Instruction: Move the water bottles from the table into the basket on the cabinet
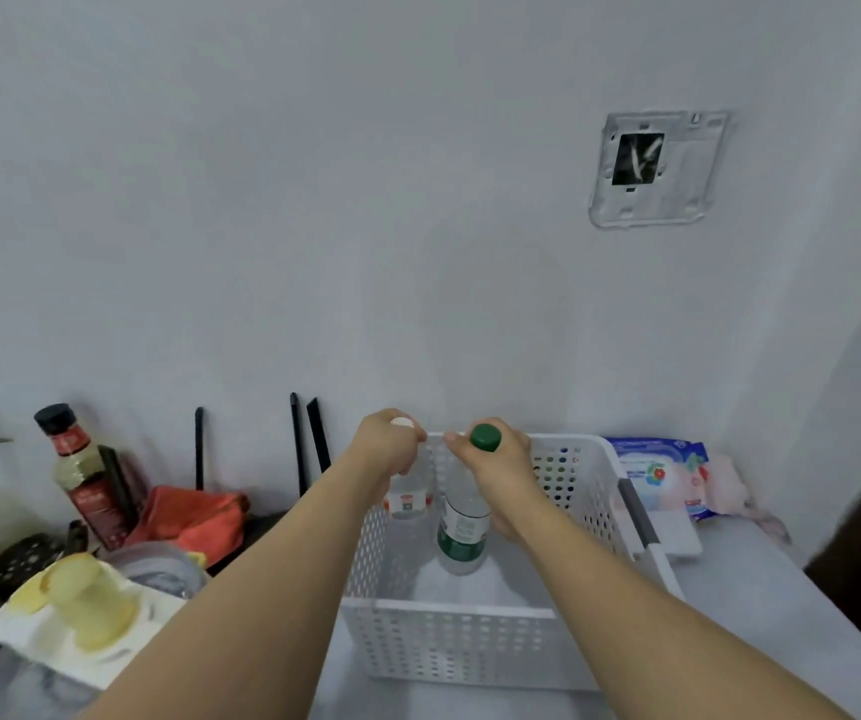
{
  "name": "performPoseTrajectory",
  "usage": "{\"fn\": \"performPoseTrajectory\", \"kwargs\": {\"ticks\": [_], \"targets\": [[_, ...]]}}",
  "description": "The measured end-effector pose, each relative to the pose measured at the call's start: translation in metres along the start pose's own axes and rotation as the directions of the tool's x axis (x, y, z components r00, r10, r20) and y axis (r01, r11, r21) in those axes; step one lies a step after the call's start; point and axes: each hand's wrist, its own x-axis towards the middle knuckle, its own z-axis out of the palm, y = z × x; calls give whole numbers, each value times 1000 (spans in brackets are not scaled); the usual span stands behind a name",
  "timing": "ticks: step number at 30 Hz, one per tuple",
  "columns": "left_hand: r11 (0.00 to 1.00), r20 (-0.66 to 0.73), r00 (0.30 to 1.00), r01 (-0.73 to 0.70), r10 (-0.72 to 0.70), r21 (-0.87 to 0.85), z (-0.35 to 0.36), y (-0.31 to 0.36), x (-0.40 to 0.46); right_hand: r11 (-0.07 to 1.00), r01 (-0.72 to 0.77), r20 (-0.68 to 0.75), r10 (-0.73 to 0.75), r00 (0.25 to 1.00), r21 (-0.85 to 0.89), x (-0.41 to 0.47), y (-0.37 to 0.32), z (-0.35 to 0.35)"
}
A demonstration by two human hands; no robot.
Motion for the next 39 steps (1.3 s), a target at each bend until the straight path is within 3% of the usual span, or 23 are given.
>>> {"fn": "performPoseTrajectory", "kwargs": {"ticks": [6,11,17,20,23,28,32,39], "targets": [[981,-88,986,-128,142,147,-1,-8,7,1000,9,142,-7,990,-12,-1,-4,10],[961,-107,971,-191,215,203,-10,-8,-6,997,-29,145,18,989,71,-10,-4,4],[882,-82,933,-300,351,364,-20,6,-34,999,-22,183,29,983,-40,-29,-19,-26],[758,-48,870,-399,491,516,-24,18,-59,989,23,139,-2,990,-147,-51,-32,-56],[557,47,766,-506,641,659,-25,34,-85,942,102,98,-75,992,-319,-77,-44,-88],[237,215,561,-623,800,746,-10,58,-115,721,147,45,-159,986,-678,-117,-60,-141],[122,332,485,-691,809,712,20,75,-140,599,19,-70,-125,990,-801,-154,-61,-183],[-41,510,340,-801,790,597,87,97,-225,508,-179,-255,-84,963,-842,-256,-62,-264]]}}
